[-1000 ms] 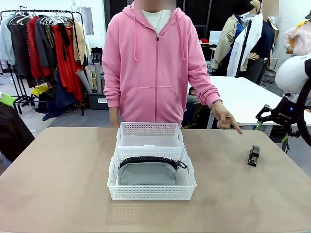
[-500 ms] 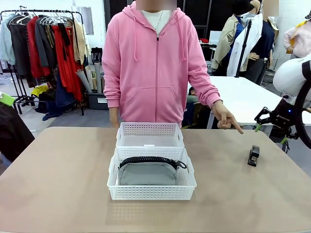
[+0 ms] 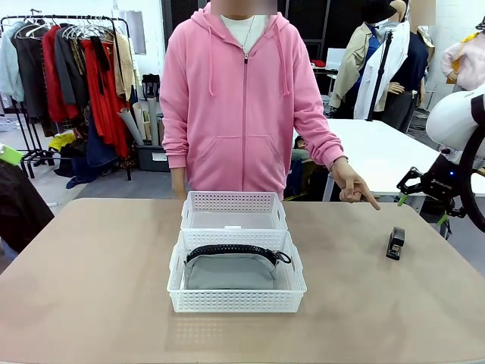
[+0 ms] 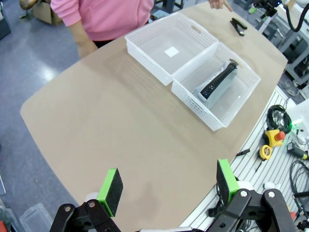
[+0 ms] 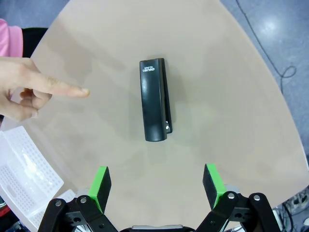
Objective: Distribute items into two baskets.
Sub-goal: Pick up the Stapler that the person points to.
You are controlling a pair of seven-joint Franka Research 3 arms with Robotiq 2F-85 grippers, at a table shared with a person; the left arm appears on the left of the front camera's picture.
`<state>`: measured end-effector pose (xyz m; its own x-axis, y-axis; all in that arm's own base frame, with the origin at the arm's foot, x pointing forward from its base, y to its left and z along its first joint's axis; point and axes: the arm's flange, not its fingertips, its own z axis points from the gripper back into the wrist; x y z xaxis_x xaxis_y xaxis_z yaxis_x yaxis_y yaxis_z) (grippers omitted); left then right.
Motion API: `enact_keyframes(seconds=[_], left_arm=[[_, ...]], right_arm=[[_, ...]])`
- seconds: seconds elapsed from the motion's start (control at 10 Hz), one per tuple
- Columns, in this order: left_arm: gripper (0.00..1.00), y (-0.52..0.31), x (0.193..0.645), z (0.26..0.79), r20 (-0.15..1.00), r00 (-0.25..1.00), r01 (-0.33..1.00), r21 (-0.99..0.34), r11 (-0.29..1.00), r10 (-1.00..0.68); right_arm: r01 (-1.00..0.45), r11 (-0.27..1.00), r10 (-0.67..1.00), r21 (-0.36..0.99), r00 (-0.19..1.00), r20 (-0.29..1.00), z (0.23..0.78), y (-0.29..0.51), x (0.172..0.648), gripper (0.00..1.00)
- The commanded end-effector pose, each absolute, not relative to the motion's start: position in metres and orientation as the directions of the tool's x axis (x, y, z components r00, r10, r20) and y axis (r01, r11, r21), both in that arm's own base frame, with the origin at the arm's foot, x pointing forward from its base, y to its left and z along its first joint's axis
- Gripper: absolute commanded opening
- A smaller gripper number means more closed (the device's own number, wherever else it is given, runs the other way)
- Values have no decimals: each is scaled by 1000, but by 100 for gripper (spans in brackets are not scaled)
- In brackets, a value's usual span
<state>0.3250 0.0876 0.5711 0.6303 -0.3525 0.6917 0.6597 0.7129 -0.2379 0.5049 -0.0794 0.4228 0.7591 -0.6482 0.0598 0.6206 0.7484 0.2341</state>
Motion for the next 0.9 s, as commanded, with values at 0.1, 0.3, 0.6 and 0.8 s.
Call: enact_keyframes(seconds=[0.1, 0.3, 0.6, 0.8], left_arm=[[100, 88, 326, 571, 707, 615, 674, -242, 698, -350], [100, 88, 326, 571, 707, 615, 674, -242, 698, -350], [100, 88, 326, 571, 707, 615, 674, -242, 698, -350], [100, 88, 326, 571, 707, 615, 674, -242, 698, -350]], right_arm=[[602, 765, -620, 230, 784, 10, 408, -80, 528, 100], [606, 768, -618, 207, 786, -9, 398, -83, 548, 100], [619, 770, -618, 153, 784, -60, 381, -85, 567, 100], [619, 775, -612, 127, 786, -94, 369, -85, 576, 100]])
